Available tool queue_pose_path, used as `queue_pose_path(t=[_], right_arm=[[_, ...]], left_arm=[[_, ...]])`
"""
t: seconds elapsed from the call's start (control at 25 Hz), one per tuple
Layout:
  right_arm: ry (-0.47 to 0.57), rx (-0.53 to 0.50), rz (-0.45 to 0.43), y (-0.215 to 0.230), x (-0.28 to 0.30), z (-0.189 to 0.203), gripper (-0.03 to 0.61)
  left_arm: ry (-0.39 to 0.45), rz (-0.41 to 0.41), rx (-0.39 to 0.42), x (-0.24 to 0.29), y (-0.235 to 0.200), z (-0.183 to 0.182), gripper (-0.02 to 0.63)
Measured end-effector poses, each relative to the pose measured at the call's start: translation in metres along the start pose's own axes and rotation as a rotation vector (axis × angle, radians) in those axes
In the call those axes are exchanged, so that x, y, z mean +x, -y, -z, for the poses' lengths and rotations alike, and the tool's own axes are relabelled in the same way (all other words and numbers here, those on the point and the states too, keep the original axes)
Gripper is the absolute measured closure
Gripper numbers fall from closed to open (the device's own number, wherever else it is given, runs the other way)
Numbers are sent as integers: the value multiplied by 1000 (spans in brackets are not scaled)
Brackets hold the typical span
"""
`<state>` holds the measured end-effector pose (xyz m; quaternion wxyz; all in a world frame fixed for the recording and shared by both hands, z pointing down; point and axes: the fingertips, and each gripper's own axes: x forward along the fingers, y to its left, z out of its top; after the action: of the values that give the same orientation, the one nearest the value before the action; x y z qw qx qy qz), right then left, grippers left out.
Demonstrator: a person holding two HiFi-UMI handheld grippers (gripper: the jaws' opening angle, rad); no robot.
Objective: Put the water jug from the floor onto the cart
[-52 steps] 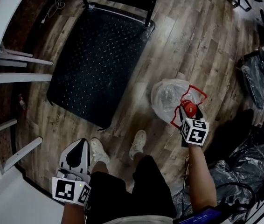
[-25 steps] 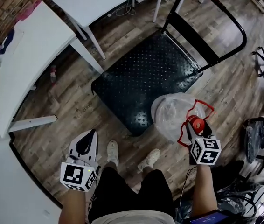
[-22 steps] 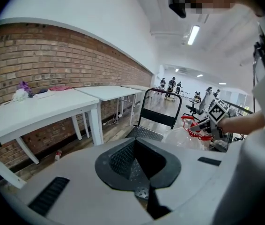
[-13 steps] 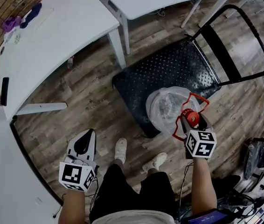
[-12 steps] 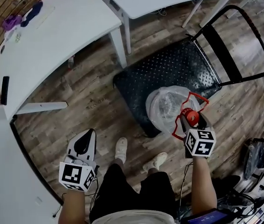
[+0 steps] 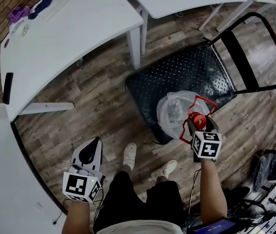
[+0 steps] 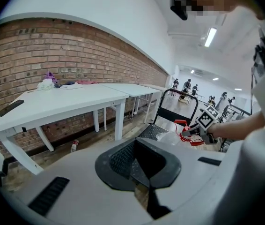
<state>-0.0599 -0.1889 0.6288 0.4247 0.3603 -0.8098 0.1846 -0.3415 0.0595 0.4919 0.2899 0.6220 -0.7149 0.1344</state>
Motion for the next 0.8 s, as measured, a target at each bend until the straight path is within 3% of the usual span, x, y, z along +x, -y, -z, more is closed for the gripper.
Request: queue_pose_path(t=[0.6, 0.8], right_arm=[[67, 22, 26, -1, -15, -17, 264], [217, 109, 26, -6, -71, -38, 264]], left_arm=[[16, 9, 2, -15, -3, 11, 615], [38, 55, 18, -18, 1, 2, 615]])
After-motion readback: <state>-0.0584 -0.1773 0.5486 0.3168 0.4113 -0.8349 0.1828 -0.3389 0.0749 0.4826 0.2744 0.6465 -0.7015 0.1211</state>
